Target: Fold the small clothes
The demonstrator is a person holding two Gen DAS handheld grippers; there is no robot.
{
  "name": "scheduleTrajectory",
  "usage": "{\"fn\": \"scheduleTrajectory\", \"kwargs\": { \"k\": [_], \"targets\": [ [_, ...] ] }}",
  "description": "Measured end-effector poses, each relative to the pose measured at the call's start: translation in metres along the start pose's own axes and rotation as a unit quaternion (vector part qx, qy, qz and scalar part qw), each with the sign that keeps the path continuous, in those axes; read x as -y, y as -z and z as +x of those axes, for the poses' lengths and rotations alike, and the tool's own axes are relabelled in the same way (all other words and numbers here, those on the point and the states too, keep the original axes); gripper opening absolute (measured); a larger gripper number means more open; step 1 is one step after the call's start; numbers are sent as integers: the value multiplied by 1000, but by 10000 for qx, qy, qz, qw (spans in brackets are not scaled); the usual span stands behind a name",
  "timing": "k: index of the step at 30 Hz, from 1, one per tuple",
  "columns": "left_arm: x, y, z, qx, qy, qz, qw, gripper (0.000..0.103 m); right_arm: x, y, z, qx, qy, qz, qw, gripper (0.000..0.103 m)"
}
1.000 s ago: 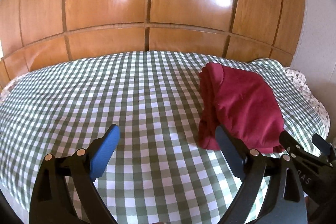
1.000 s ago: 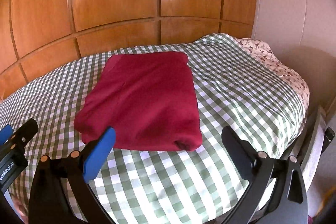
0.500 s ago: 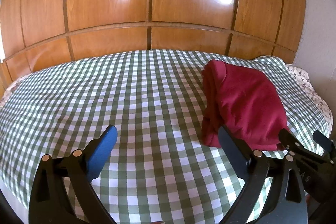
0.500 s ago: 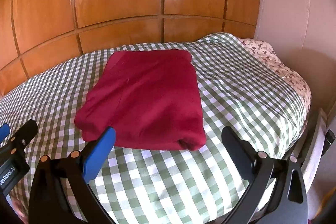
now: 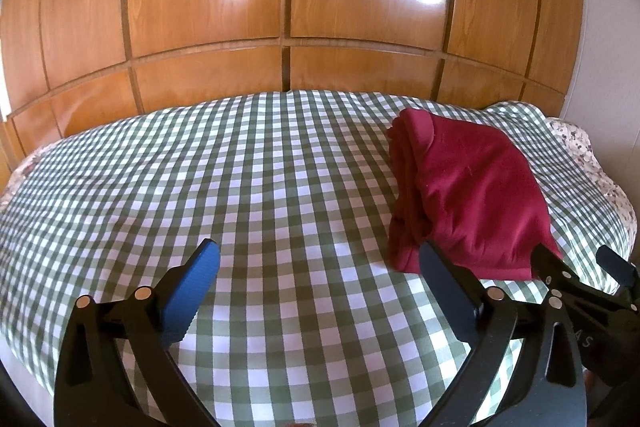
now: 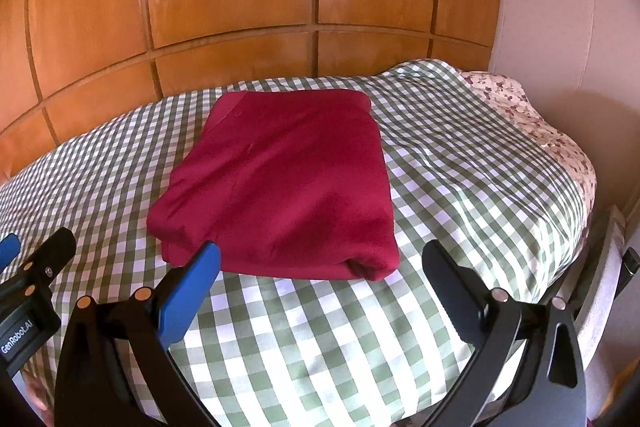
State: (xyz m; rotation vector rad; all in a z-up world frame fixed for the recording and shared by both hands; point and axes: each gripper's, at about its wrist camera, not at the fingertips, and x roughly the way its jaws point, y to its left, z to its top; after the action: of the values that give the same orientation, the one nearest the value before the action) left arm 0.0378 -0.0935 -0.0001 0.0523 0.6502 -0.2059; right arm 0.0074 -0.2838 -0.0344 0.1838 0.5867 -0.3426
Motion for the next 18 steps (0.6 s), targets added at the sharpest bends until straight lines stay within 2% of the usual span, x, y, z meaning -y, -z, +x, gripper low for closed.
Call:
{"fn": "scheduleTrajectory", "kwargs": {
  "k": [18],
  "targets": [
    [3, 1, -5, -5, -25, 7, 10000, 99, -1, 2, -3, 13, -26, 26, 10000, 101]
  ]
}}
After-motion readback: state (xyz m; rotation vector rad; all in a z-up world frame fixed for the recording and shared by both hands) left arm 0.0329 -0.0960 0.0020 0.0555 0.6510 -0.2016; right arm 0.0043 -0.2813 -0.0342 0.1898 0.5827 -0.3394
